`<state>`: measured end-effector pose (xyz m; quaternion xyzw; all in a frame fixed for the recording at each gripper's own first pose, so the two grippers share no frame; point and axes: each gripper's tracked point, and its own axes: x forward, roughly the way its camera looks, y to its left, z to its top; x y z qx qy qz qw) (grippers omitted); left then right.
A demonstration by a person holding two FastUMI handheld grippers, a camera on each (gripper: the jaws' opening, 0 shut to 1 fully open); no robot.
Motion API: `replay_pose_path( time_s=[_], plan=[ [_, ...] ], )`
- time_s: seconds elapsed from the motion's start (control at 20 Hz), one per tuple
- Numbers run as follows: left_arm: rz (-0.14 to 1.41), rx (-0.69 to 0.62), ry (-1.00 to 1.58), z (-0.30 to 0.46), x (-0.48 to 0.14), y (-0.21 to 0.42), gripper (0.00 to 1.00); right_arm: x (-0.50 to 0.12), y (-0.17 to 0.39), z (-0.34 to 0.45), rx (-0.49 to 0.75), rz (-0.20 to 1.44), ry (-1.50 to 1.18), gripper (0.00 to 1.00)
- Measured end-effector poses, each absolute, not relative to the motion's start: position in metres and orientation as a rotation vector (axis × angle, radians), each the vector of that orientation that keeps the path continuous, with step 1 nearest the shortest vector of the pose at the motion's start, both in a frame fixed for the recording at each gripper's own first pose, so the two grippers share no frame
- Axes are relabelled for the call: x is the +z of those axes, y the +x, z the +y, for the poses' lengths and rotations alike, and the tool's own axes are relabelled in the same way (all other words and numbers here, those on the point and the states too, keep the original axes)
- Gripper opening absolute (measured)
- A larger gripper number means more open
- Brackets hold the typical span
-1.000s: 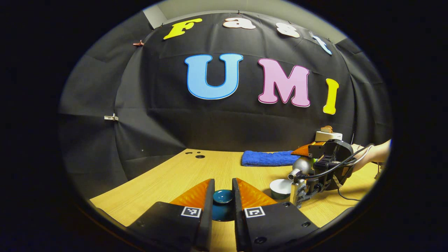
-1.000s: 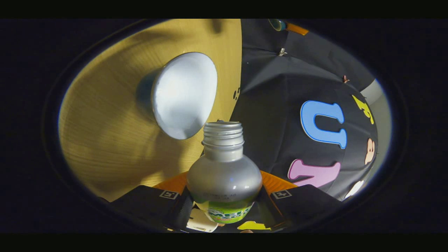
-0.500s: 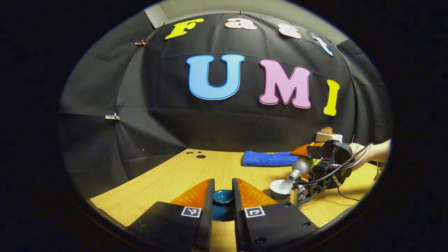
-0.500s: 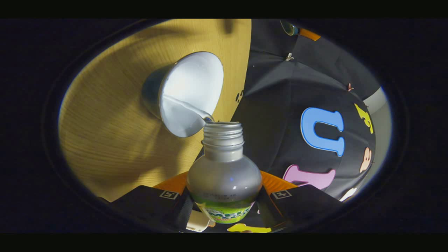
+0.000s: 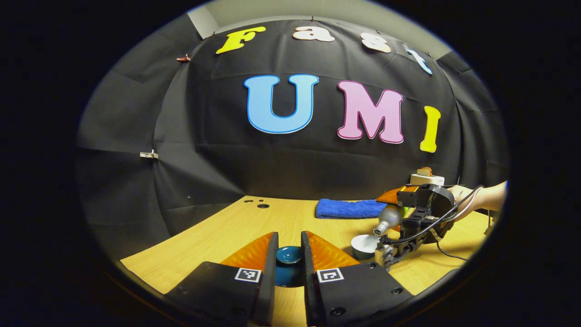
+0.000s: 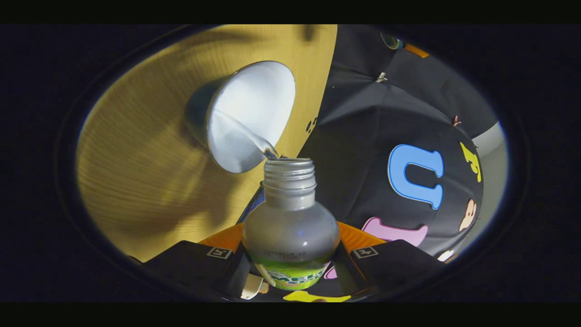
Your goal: Open the teacup lid with one hand, grasp the water bottle and pour water into the teacup with the other hand; after pouring, place the water bottle on the coaster and then close the teacup lid.
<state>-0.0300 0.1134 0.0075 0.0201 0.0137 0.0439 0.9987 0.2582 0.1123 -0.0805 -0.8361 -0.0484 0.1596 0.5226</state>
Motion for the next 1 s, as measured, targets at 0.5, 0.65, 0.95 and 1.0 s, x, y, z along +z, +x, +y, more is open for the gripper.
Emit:
replay_pose_path(
  time_s=[0.5,0.65,0.95,1.0],
  plan=[
    [0.006,0.094,0.045,0.116,0.016,-0.039,0.3,-0.068,0.262,0.125,0.379,-0.167,-2.046,0.77],
    [0.006,0.09,0.033,0.115,0.013,-0.04,0.31,-0.069,0.261,0.13,0.383,-0.194,-2.069,0.77],
    [0.016,0.083,-0.009,0.115,0.005,-0.039,0.3,-0.072,0.259,0.14,0.404,-0.227,-2.122,0.77],
    [0.016,0.08,-0.009,0.114,0.005,-0.04,0.31,-0.071,0.258,0.141,0.404,-0.234,-2.13,0.8]
  ],
)
